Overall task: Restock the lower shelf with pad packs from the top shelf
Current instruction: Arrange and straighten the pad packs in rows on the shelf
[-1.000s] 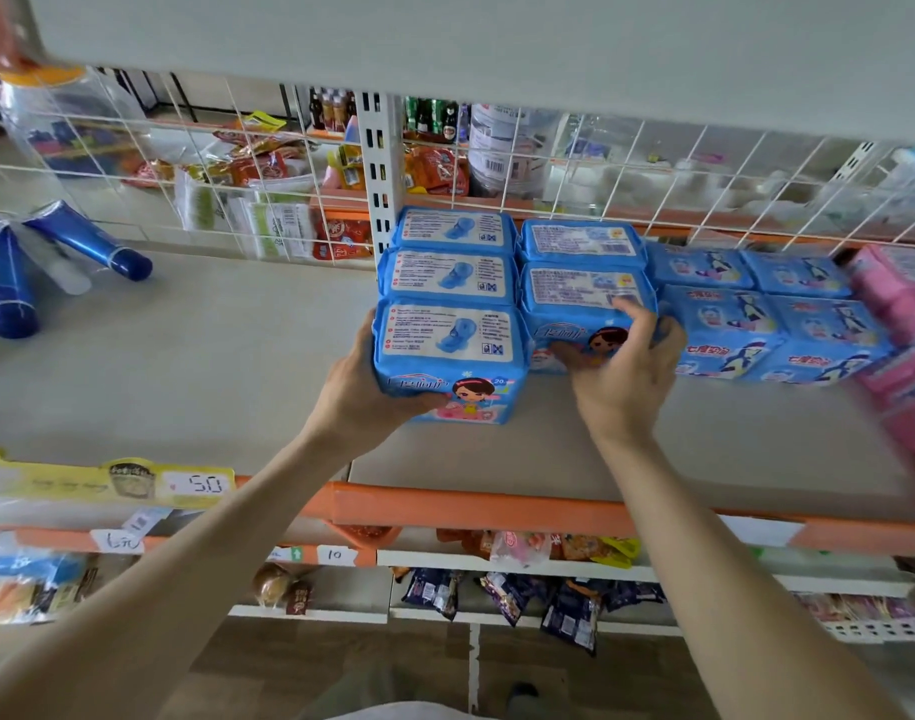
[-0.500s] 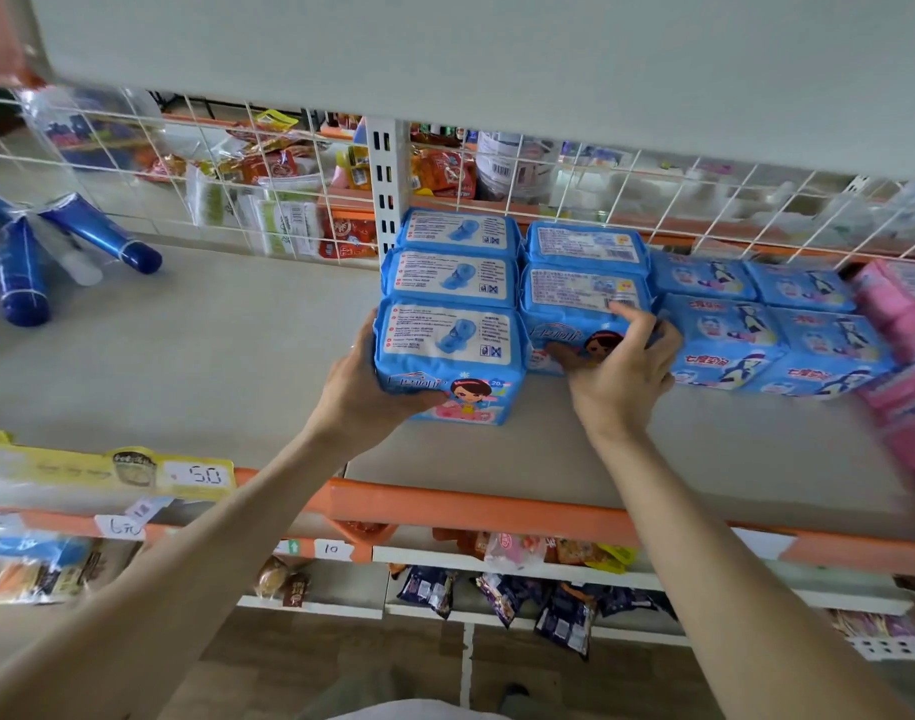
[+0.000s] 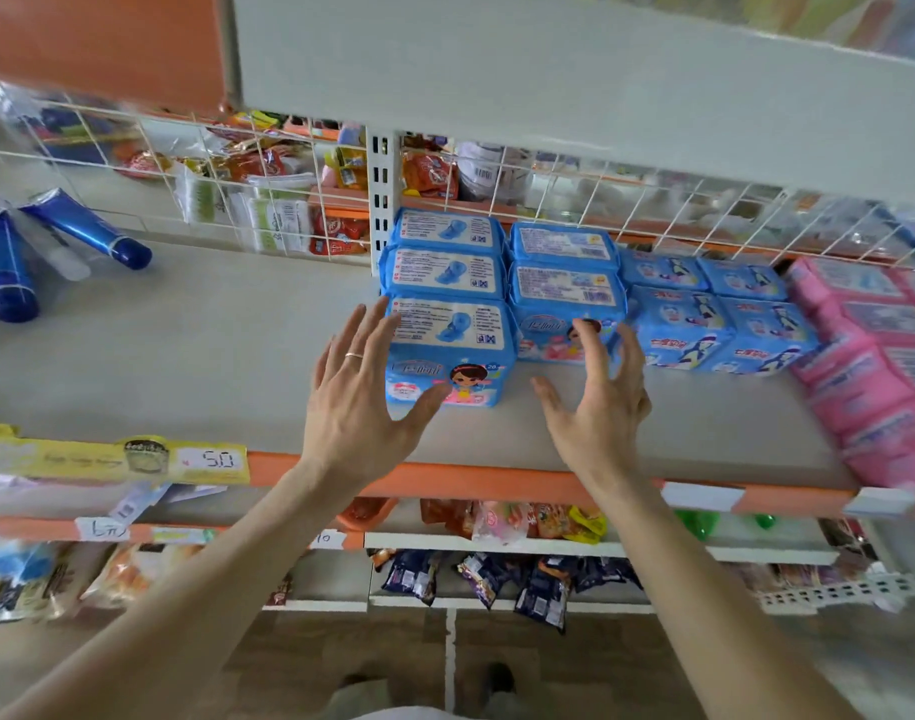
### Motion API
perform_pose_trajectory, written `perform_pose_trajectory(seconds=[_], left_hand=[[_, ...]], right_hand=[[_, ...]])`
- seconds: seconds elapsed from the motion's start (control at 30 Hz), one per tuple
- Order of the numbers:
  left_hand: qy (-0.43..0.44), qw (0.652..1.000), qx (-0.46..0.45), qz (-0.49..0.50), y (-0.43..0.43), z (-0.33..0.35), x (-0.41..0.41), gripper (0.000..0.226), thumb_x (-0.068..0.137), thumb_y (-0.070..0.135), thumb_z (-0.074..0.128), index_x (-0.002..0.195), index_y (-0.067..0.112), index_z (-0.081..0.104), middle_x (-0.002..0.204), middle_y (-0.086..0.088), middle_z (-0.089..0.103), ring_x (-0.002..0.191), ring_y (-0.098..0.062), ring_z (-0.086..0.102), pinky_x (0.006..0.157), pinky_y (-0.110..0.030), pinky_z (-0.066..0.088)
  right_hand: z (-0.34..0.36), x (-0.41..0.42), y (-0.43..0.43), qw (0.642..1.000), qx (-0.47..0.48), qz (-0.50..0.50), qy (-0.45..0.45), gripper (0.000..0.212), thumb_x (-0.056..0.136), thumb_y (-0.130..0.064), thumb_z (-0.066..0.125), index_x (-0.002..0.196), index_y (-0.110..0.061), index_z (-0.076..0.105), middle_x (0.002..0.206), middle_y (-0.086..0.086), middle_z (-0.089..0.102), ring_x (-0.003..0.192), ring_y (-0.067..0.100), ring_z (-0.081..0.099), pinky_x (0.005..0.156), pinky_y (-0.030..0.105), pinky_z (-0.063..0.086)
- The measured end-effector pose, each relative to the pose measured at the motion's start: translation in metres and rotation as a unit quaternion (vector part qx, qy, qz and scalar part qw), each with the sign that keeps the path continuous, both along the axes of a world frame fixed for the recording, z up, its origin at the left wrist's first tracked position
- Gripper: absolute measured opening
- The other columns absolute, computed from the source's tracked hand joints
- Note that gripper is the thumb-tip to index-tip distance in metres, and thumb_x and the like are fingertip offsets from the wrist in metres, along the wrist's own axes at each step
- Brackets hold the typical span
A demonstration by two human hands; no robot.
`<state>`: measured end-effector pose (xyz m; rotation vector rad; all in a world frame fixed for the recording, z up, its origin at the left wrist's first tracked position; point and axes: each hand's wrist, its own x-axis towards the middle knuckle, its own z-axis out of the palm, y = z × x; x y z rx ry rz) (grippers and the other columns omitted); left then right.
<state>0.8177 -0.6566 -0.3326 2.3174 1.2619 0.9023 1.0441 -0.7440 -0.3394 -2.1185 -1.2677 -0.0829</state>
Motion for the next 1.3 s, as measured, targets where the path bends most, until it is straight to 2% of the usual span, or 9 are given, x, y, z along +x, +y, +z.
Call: perform_pose_trajectory(seconds=[0.1, 0.17, 0.3, 0.47, 0.67, 0.93, 1.07, 1.2, 1.3], left_hand=[[0.007, 0.997, 0.075, -0.031, -0.009, 0.001, 0.000, 0.073, 0.089, 0.063, 0.047, 0.141, 0.012, 0.044, 0.152, -0.007, 0.045, 0.140, -0.029, 0.042, 0.118, -0.056, 0.027], [0.022, 0.993, 0.107, -0.050, -0.013, 0.002, 0.000, 0.068, 0.089, 0.061, 0.050, 0.136, 0.012, 0.047, 0.146, -0.008, 0.050, 0.132, -0.031, 0.049, 0.115, -0.058, 0.029], [0.057, 0.986, 0.132, -0.086, -0.021, 0.003, 0.000, 0.067, 0.089, 0.062, 0.049, 0.138, 0.016, 0.047, 0.152, -0.006, 0.043, 0.139, -0.031, 0.041, 0.117, -0.058, 0.024], [0.081, 0.985, 0.109, -0.108, -0.035, -0.002, -0.001, 0.070, 0.091, 0.065, 0.045, 0.143, 0.018, 0.046, 0.160, -0.003, 0.032, 0.145, -0.029, 0.032, 0.118, -0.059, 0.021], [0.063, 0.985, 0.123, -0.105, -0.057, -0.005, 0.000, 0.069, 0.093, 0.065, 0.045, 0.143, 0.018, 0.049, 0.158, -0.004, 0.036, 0.145, -0.029, 0.032, 0.120, -0.056, 0.019], [0.072, 0.983, 0.136, -0.099, -0.123, 0.009, 0.040, 0.070, 0.093, 0.065, 0.043, 0.140, 0.013, 0.051, 0.158, -0.008, 0.035, 0.145, -0.033, 0.031, 0.119, -0.057, 0.018], [0.073, 0.982, 0.145, -0.097, -0.170, 0.026, 0.073, 0.069, 0.093, 0.062, 0.045, 0.141, 0.013, 0.051, 0.157, -0.010, 0.037, 0.143, -0.035, 0.033, 0.118, -0.059, 0.020], [0.072, 0.976, 0.172, -0.109, -0.215, 0.047, 0.102, 0.069, 0.093, 0.062, 0.044, 0.141, 0.013, 0.051, 0.156, -0.010, 0.039, 0.140, -0.038, 0.037, 0.116, -0.060, 0.022], [0.070, 0.973, 0.196, -0.095, -0.239, 0.065, 0.116, 0.071, 0.093, 0.064, 0.043, 0.143, 0.014, 0.050, 0.158, -0.009, 0.036, 0.142, -0.037, 0.035, 0.118, -0.058, 0.019]], right_hand=[[0.005, -0.016, -0.012, 1.000, -0.009, 0.005, -0.015, 0.067, 0.090, -0.057, 0.058, 0.149, -0.032, 0.038, 0.162, 0.012, 0.016, 0.148, 0.033, 0.020, 0.108, 0.057, 0.028], [0.008, -0.023, -0.019, 0.999, -0.013, 0.008, -0.028, 0.067, 0.089, -0.060, 0.053, 0.149, -0.033, 0.038, 0.162, 0.009, 0.015, 0.148, 0.029, 0.018, 0.109, 0.055, 0.026], [0.012, -0.036, -0.032, 0.999, -0.039, 0.007, -0.029, 0.067, 0.091, -0.060, 0.052, 0.151, -0.036, 0.034, 0.164, 0.005, 0.009, 0.150, 0.026, 0.012, 0.112, 0.056, 0.022], [0.018, -0.049, -0.050, 0.998, -0.056, 0.011, -0.026, 0.067, 0.092, -0.061, 0.051, 0.152, -0.041, 0.029, 0.165, 0.004, 0.008, 0.151, 0.026, 0.010, 0.115, 0.054, 0.018], [0.022, -0.054, -0.077, 0.998, -0.041, 0.024, -0.030, 0.067, 0.090, -0.062, 0.049, 0.149, -0.032, 0.041, 0.164, 0.005, 0.015, 0.150, 0.030, 0.015, 0.114, 0.055, 0.017], [0.040, -0.019, -0.145, 0.997, -0.032, 0.064, -0.025, 0.064, 0.091, -0.065, 0.041, 0.146, -0.033, 0.044, 0.164, 0.001, 0.017, 0.150, 0.026, 0.014, 0.114, 0.059, 0.018], [0.055, 0.012, -0.191, 0.997, -0.010, 0.073, -0.033, 0.058, 0.092, -0.062, 0.045, 0.143, -0.034, 0.045, 0.163, -0.001, 0.020, 0.150, 0.026, 0.016, 0.114, 0.061, 0.019], [0.076, 0.043, -0.233, 0.996, 0.015, 0.084, -0.037, 0.059, 0.091, -0.061, 0.049, 0.143, -0.034, 0.047, 0.162, -0.004, 0.020, 0.150, 0.024, 0.015, 0.116, 0.053, 0.014], [0.096, 0.061, -0.256, 0.993, 0.043, 0.096, -0.049, 0.057, 0.090, -0.057, 0.053, 0.143, -0.034, 0.049, 0.161, -0.002, 0.024, 0.149, 0.023, 0.016, 0.117, 0.036, 0.005]])
